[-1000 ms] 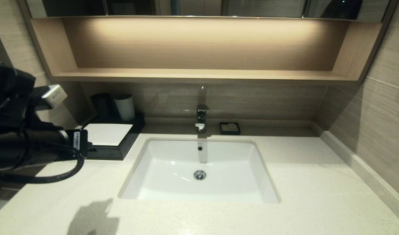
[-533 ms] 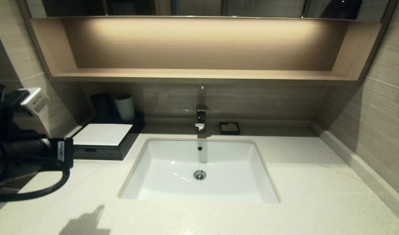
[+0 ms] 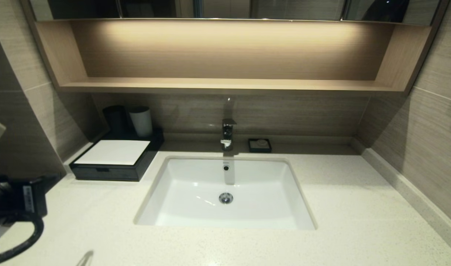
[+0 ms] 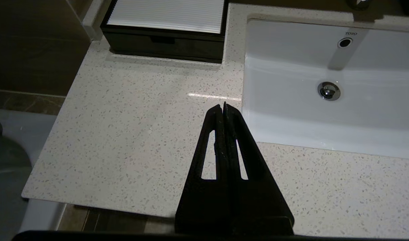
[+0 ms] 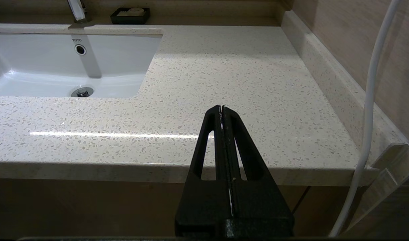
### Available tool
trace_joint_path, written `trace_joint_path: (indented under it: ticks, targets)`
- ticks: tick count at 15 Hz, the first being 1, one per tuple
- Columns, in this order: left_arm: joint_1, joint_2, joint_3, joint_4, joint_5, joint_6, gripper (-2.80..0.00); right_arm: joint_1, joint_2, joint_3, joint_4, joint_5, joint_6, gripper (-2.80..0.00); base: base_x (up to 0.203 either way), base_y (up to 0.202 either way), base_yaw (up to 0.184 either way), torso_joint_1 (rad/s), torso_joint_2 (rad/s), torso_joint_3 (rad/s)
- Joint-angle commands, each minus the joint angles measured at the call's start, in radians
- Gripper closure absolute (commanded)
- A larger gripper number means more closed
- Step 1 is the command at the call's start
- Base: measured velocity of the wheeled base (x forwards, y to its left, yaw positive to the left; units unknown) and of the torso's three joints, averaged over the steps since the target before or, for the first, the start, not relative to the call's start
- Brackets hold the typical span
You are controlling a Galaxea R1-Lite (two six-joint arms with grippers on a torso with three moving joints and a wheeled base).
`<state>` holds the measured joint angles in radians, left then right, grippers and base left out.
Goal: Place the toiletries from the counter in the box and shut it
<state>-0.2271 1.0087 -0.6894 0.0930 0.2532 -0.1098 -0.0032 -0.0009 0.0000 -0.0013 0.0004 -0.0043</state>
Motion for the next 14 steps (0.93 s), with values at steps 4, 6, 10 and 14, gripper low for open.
trace_joint_path:
  ticks: [4,6,10,14]
  targets:
    - [0.127,-0.22,0.172,-0.092,-0.104,0.039,0.0,0.0,0.001,0.002,0.0,0.001,0.0,0.0,0.0,0.0,0.0,0.0,0.0,0.0]
    - [0.136,-0.313,0.258,-0.186,-0.137,0.048,0.0,0.0,0.001,0.002,0.0,0.0,0.0,0.0,0.0,0.0,0.0,0.0,0.0,0.0]
    - [0.159,-0.468,0.406,-0.249,-0.185,0.107,0.0,0.0,-0.001,0.002,0.0,0.0,0.0,0.0,0.0,0.0,0.0,0.0,0.0,0.0]
    - [0.198,-0.605,0.51,-0.277,-0.219,0.116,0.0,0.0,0.001,0.002,0.0,0.001,0.0,0.0,0.0,0.0,0.0,0.0,0.0,0.0]
